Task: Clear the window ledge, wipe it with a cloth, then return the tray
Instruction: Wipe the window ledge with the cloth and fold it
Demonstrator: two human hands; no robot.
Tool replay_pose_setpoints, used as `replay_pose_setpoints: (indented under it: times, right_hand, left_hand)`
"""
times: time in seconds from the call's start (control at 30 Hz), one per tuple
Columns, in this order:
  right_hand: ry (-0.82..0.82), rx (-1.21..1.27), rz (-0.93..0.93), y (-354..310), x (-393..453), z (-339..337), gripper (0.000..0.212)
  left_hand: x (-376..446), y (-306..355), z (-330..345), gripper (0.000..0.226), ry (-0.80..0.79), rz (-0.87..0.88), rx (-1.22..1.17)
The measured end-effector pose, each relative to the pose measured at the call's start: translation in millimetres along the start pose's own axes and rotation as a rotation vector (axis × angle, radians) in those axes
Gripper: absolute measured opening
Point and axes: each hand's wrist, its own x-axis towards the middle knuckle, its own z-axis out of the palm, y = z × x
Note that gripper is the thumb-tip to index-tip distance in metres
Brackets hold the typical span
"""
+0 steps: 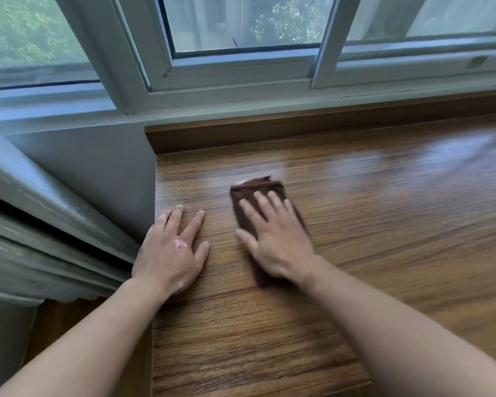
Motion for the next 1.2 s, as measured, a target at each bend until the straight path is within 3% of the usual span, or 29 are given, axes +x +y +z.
replay_pose_setpoints:
  times: [0.17,0.37,0.6,0.83,1.07,1.2]
  right_hand:
    - [0.034,0.066,-0.084,-59.5,-49.4,25.5,0.073]
    - [0.058,0.046,-0.085,-56.0,-63.5,31.4,0.071]
    - [0.052,0.010,0.000,3.8,-59.0,16.9,0.073]
    - [-0.004,-0.049,0.208,91.7,-68.3,-9.4,0.080]
    - [-0.012,-0.176,0.402,177.5,-103.3,-32.4,0.080]
    - [-0.048,-0.017,0.487,160.8,-93.7,-25.7,0.070]
  left_hand:
    - [4.1,-7.5,11.9,0.083,0.001,0.026,0.051]
    - [-1.1,-3.4,10.4,0.069,0.009,0.030,0.027]
    - [-4.0,5.7,6.0,0.074,-0.024,0.028,0.044]
    - [-19.0,11.3,13.4,0.086,-0.029,0.033,0.059]
    - [-30.8,16.2,22.2,0.084,0.000,0.047,0.060]
    - [-33.3,13.9,25.2,0.081,0.013,0.058,0.041]
